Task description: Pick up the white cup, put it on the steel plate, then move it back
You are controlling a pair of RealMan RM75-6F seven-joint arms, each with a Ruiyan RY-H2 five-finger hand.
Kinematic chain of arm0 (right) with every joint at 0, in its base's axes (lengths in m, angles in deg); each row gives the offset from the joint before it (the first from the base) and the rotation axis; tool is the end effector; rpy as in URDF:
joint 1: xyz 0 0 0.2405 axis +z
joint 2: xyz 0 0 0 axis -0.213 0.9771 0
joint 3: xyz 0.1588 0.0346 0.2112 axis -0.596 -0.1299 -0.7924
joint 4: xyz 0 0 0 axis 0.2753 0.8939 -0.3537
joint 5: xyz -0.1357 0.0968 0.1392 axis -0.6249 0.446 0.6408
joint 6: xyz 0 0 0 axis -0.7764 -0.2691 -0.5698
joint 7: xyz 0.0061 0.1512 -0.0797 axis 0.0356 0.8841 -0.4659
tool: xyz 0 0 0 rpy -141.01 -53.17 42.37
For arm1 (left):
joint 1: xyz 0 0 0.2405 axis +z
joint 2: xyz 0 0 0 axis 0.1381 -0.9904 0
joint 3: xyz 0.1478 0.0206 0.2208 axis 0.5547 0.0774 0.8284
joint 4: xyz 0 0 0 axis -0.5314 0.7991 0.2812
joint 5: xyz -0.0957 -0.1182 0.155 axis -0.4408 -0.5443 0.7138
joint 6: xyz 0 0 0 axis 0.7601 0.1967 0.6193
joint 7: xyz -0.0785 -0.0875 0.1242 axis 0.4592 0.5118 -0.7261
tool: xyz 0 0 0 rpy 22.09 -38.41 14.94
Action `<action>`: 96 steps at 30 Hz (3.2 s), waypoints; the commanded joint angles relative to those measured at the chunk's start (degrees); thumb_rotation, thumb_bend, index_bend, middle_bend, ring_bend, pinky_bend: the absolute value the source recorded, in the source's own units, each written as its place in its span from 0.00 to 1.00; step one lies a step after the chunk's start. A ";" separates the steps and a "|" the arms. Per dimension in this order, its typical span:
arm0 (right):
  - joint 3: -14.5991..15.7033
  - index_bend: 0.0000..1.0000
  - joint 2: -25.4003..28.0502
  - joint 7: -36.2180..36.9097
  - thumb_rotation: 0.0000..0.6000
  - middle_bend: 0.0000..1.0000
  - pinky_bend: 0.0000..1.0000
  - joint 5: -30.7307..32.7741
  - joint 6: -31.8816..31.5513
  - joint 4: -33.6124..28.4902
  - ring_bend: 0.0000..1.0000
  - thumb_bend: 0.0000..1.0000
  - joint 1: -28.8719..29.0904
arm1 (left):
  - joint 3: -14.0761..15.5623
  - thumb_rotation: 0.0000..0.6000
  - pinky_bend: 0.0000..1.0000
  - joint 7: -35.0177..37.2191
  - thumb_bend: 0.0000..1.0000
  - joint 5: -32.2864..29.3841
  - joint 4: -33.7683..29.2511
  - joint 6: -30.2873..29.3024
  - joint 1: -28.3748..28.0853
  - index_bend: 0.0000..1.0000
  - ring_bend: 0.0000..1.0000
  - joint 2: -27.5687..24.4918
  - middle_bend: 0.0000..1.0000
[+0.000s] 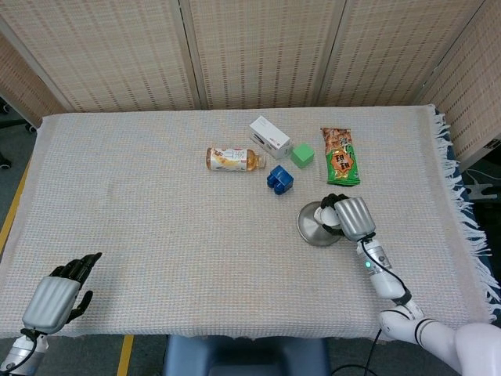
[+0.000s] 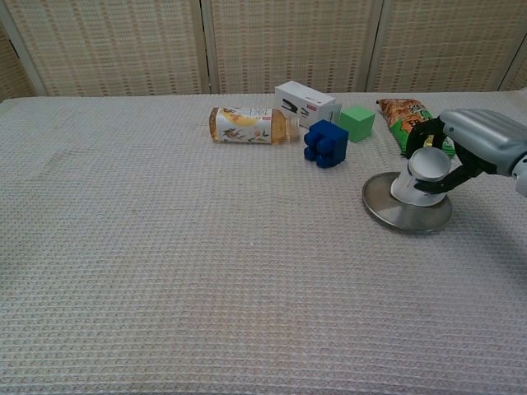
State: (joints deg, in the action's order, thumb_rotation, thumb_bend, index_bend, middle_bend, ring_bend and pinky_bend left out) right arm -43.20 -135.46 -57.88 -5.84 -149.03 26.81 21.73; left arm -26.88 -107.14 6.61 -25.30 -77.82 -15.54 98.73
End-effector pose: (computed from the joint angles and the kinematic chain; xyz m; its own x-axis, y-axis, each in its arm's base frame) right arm -0.2602 -0.3916 -0.0167 0.3931 -0.1048 0.9135 -0.8950 -0.2714 0.3540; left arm -0.2901 0.1943 0.1092 0.5976 0.1285 0.7915 0.7964 -0.2093 -0.5673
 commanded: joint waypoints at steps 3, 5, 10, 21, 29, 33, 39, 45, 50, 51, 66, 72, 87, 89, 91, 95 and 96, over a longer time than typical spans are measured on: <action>1.40 0.53 7.17 11.41 1.00 0.50 0.69 0.71 10.02 -11.34 0.47 0.12 0.94 | -0.04 1.00 0.38 0.08 0.45 -0.07 -0.04 0.01 -0.02 0.07 0.21 -0.04 0.14; 1.70 0.53 8.58 13.45 1.00 0.50 0.70 0.42 11.34 -13.17 0.47 0.12 1.27 | -0.03 1.00 0.38 0.14 0.45 -0.02 -0.04 -0.04 0.00 0.07 0.21 -0.06 0.14; 2.05 0.53 9.67 15.92 1.00 0.50 0.70 -0.37 11.72 -14.48 0.47 0.12 1.49 | -0.04 1.00 0.38 0.23 0.45 -0.13 -0.02 0.12 -0.06 0.07 0.21 -0.09 0.14; 1.03 0.53 6.08 6.95 1.00 0.50 0.70 -1.06 4.45 -8.54 0.47 0.12 0.31 | -0.02 1.00 0.38 0.08 0.45 -0.15 0.02 0.25 -0.11 0.07 0.21 0.01 0.14; 0.39 0.53 8.04 11.19 1.00 0.50 0.70 -1.61 2.18 -12.14 0.47 0.12 -0.37 | 0.03 1.00 0.37 -0.25 0.45 -0.15 -0.04 0.36 -0.13 0.07 0.21 0.11 0.14; 0.61 0.53 12.58 15.37 1.00 0.50 0.70 -1.96 3.44 -18.46 0.47 0.12 -0.44 | 0.08 1.00 0.37 -0.40 0.45 -0.06 -0.08 0.30 -0.10 0.07 0.21 0.15 0.14; -0.07 0.53 15.81 10.53 1.00 0.50 0.70 -1.05 0.75 -22.16 0.47 0.12 -1.87 | 0.10 1.00 0.38 -0.40 0.45 -0.12 -0.12 0.33 -0.08 0.07 0.21 0.11 0.14; -1.61 0.53 15.71 -0.33 1.00 0.50 0.69 3.52 -3.15 -22.17 0.47 0.12 -4.53 | 0.12 1.00 0.38 -0.68 0.45 -0.35 -0.34 0.54 -0.10 0.07 0.21 0.06 0.14; -1.73 0.53 14.48 2.30 1.00 0.50 0.70 4.62 -2.23 -17.32 0.47 0.12 -5.11 | 0.17 1.00 0.38 -1.10 0.45 -0.31 -0.45 0.69 -0.16 0.07 0.21 0.11 0.14; -1.72 0.53 14.11 3.02 1.00 0.50 0.69 4.69 -1.90 -16.02 0.47 0.12 -5.09 | 0.19 1.00 0.38 -1.15 0.45 -0.32 -0.47 0.71 -0.15 0.07 0.21 0.13 0.14; -0.48 0.37 6.09 19.13 1.00 0.44 0.65 4.09 6.59 4.20 0.33 0.12 -3.60 | 0.14 1.00 0.38 -1.25 0.45 -0.72 -0.61 0.94 -0.20 0.07 0.21 0.12 0.14; 0.05 0.27 6.09 23.13 1.00 0.33 0.54 2.33 6.76 5.16 0.22 0.12 -3.28 | 0.13 1.00 0.38 -1.22 0.45 -0.79 -0.60 1.04 -0.24 0.07 0.21 0.10 0.14; 1.43 0.05 11.56 12.71 1.00 0.04 0.13 -2.31 -6.00 -4.88 0.00 0.12 -7.58 | 0.10 1.00 0.38 -1.48 0.45 -1.06 -0.64 1.26 -0.33 0.07 0.21 0.17 0.14; 2.50 0.03 14.50 5.23 1.00 0.04 0.12 -3.73 -11.01 -11.16 0.00 0.12 -10.19 | 0.12 1.00 0.38 -1.51 0.45 -1.04 -0.65 1.32 -0.36 0.07 0.21 0.19 0.14; 3.08 0.01 16.82 -2.44 1.00 0.04 0.12 -4.49 -15.63 -16.67 0.00 0.12 -12.73 | 0.19 1.00 0.38 -1.47 0.45 -0.94 -0.61 1.26 -0.33 0.07 0.21 0.16 0.14; 4.72 0.00 20.37 -15.75 1.00 0.04 0.11 -4.32 -23.71 -26.96 0.00 0.12 -19.00 | 0.31 1.00 0.38 -1.09 0.45 -0.85 -0.81 0.98 -0.15 0.07 0.21 -0.12 0.14; 5.18 0.00 21.07 -17.98 1.00 0.04 0.11 -3.87 -24.55 -28.67 0.00 0.12 -20.20 | 0.32 1.00 0.38 -0.97 0.45 -0.94 -0.88 0.99 -0.11 0.07 0.21 -0.21 0.14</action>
State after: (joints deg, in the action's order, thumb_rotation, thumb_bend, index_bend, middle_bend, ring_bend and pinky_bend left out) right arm -40.27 -119.25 -64.29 -8.93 -165.46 8.42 8.26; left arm -26.58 -108.17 5.72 -26.13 -76.82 -15.69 98.57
